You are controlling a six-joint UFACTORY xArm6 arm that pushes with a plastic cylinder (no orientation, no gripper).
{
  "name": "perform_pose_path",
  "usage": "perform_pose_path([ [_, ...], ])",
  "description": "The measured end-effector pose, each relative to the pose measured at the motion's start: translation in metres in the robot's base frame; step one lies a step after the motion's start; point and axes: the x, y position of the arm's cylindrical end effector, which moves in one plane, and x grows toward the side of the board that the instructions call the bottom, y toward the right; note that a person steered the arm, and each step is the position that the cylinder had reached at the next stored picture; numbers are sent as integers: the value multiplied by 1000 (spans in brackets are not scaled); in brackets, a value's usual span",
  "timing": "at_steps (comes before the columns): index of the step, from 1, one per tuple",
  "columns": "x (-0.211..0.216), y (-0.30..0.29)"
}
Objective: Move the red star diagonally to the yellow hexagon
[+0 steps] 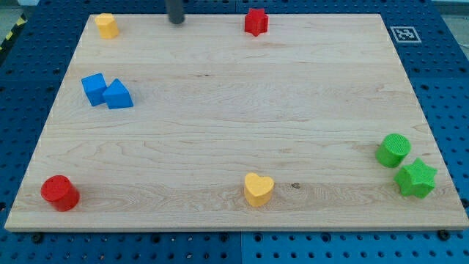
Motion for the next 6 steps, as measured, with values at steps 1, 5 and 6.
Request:
perform_pose_path([
  [1, 0, 97],
  [5, 83, 181],
  [6, 121, 180],
])
